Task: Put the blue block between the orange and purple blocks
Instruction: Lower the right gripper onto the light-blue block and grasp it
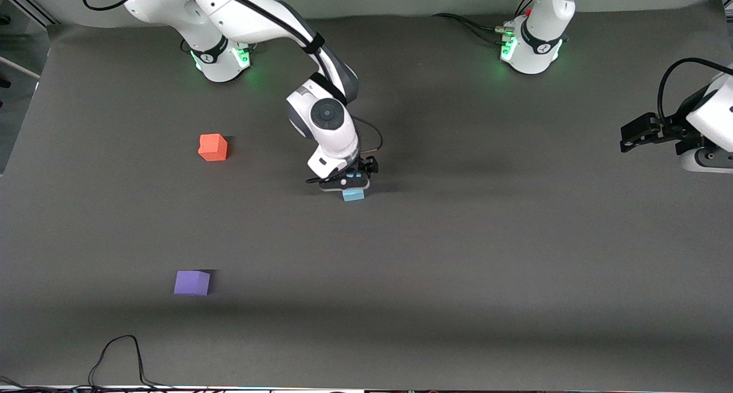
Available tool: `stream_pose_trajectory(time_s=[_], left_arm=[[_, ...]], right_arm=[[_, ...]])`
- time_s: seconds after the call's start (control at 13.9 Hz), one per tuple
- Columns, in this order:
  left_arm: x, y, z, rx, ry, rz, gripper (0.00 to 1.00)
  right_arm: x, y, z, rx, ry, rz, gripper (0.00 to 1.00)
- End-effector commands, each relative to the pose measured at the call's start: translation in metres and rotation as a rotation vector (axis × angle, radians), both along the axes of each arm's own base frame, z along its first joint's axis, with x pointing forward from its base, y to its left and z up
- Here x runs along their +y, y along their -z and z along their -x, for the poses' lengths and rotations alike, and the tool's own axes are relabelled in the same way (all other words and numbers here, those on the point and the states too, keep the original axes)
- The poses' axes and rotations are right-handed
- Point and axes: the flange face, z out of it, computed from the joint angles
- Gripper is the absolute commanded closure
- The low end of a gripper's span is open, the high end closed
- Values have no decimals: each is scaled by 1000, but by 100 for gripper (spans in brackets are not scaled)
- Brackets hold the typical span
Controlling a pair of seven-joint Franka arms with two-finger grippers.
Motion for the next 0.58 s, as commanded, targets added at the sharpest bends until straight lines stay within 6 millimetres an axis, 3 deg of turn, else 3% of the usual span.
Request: stream_pose_trajectory(time_s=[0.0, 0.07, 0.22, 0.43, 0.51], left_arm=[[5, -14, 16, -10, -17, -3, 0], [5, -11, 20, -6, -17, -7, 0], [6, -5, 28, -19, -15, -15, 0], [7, -6, 28, -28, -18, -13, 0], [7, -5, 28, -28, -18, -13, 0]], right_arm=[[-3, 11, -12, -36, -14, -2, 0], [-3, 11, -13, -38, -13, -3, 3], [-4, 9, -15, -41, -9, -5, 21], [-2, 5, -16, -39, 11, -11, 68], [-3, 1, -19, -42, 13, -15, 77]])
